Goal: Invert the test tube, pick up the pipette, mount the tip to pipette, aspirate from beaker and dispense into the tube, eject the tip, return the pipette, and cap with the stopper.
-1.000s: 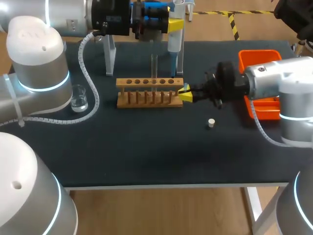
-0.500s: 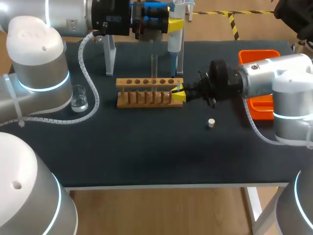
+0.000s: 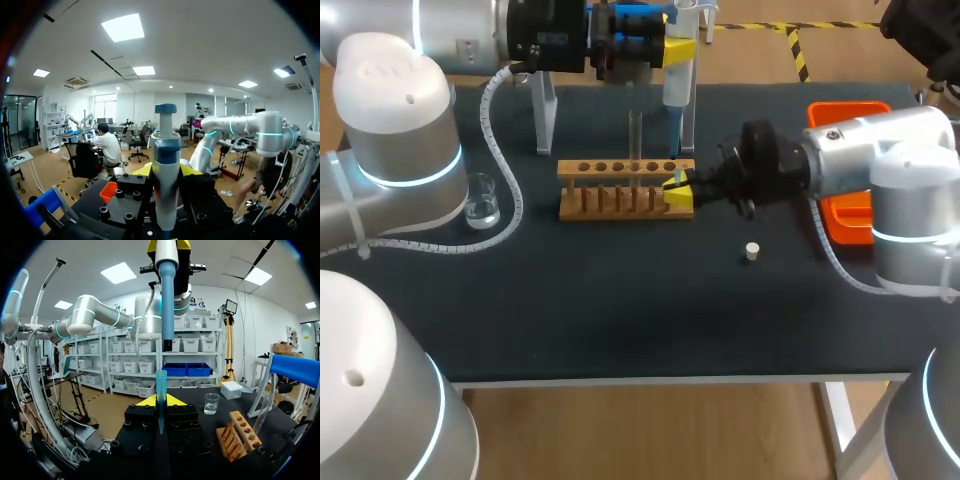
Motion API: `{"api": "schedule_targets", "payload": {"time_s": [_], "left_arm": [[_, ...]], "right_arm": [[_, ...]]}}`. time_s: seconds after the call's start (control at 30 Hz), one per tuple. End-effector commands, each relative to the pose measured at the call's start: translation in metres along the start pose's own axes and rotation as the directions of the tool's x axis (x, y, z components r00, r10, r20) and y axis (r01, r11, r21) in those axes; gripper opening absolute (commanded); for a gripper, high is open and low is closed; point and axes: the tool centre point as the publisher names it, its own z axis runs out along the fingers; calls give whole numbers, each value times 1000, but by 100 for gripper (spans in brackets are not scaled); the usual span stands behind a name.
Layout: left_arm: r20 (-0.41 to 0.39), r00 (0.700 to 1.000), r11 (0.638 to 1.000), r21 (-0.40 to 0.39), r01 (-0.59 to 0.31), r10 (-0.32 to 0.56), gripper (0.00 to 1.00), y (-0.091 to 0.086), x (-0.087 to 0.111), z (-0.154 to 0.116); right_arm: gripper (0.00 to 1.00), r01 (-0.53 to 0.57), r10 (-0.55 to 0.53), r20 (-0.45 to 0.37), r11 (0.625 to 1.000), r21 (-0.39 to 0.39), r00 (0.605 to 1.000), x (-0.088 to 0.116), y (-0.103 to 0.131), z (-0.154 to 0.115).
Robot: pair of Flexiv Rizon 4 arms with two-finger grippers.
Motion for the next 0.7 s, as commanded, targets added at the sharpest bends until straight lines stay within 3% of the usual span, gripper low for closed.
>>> {"api": "schedule_targets", "payload": {"time_s": [0.03,0.7], "left_arm": [[-4,1000,1000,-1,0,0,0,-1,-1,-1],[-4,1000,1000,-1,0,0,0,-1,-1,-1]], "right_arm": [[0,0,0,3,1000,4,1000,-1,2,4],[0,6,-6,3,1000,-1,1000,-2,7,6]]}}
